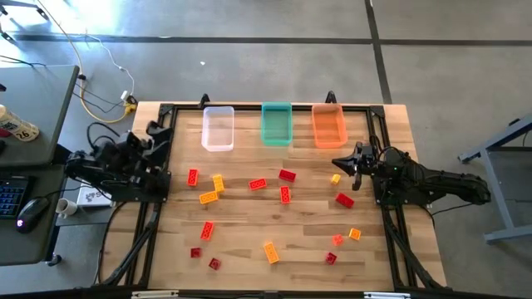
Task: Sort & place blocks by color
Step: Put the yellow game piece into the transparent bin
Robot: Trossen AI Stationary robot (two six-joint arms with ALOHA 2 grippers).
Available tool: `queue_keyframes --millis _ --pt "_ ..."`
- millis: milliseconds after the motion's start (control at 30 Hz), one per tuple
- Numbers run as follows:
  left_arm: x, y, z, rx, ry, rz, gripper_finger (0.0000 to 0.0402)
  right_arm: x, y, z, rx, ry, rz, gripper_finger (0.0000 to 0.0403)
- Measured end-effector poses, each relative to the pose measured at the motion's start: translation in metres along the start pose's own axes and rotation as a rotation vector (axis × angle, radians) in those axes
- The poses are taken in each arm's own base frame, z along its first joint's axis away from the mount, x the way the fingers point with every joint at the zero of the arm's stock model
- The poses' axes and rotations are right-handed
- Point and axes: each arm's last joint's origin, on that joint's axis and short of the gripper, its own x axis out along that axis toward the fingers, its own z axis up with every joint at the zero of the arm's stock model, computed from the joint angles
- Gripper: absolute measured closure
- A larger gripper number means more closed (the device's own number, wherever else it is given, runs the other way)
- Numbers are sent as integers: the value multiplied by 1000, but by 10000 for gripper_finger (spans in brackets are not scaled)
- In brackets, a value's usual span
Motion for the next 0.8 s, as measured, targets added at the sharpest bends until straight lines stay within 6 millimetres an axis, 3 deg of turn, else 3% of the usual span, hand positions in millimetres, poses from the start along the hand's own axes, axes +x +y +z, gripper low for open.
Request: queue_keyframes --millis 267,433,800 --pt "23 -9 30 187 414 7 160 0 0 0 0 0 0 403" --pt "32 -13 35 224 644 18 159 0 0 0 0 0 0 403" --pt "45 -23 4 149 1030 -57 158 0 0 0 0 0 0 403"
